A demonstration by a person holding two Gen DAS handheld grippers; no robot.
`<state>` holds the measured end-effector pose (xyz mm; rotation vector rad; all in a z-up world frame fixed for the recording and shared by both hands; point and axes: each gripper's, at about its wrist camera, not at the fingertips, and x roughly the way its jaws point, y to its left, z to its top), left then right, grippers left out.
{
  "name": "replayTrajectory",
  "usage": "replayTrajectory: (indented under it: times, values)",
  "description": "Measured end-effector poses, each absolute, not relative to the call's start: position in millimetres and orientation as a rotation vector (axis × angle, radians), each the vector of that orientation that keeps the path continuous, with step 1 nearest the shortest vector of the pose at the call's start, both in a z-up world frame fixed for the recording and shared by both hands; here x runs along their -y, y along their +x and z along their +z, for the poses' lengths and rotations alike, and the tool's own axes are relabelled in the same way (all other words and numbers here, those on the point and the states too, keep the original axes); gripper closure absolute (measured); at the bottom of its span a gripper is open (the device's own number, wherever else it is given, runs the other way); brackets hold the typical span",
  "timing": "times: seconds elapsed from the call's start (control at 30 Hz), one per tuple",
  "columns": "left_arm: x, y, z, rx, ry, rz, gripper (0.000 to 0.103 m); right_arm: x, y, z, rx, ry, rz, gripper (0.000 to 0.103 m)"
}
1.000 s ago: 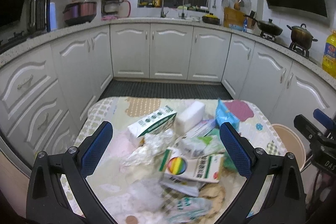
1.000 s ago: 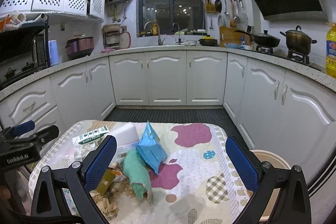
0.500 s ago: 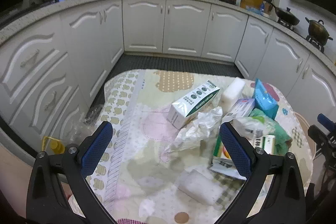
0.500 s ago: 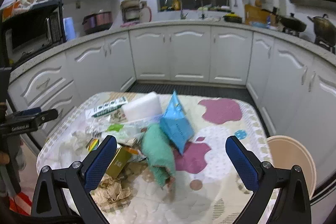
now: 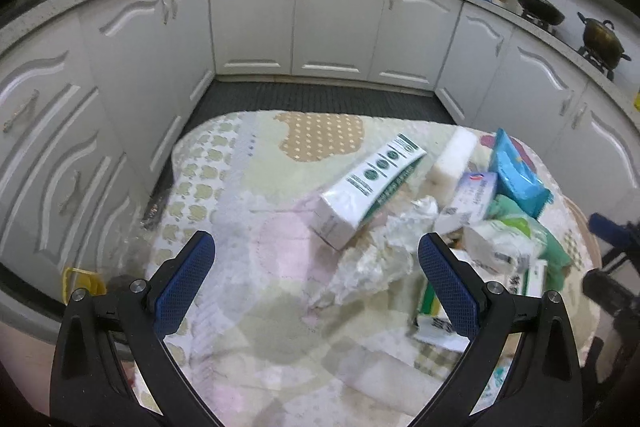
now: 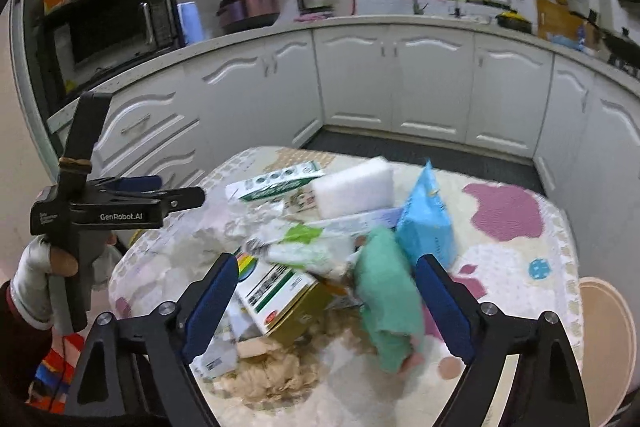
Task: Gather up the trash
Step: 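Grasp the white sponge with the left tool while the right tool grasps the white-green bottle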
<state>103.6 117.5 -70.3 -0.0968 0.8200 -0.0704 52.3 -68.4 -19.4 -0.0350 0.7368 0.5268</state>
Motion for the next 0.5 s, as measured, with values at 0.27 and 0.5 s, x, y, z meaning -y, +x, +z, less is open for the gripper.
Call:
replayTrajectory:
  times: [0.27,0.5]
  values:
    - [-109.4,71.2,-66.6,-0.841,-0.118,-0.146,0.002,55.8,54.6,-27.3,-0.758,-0.073,0.566,0.021]
    - [-111.8,42.0,-82.1,-0.919,-0.141,-0.156,0.002,33.5,67.9,-35.8,-0.767,-0.171,0.641,0.021]
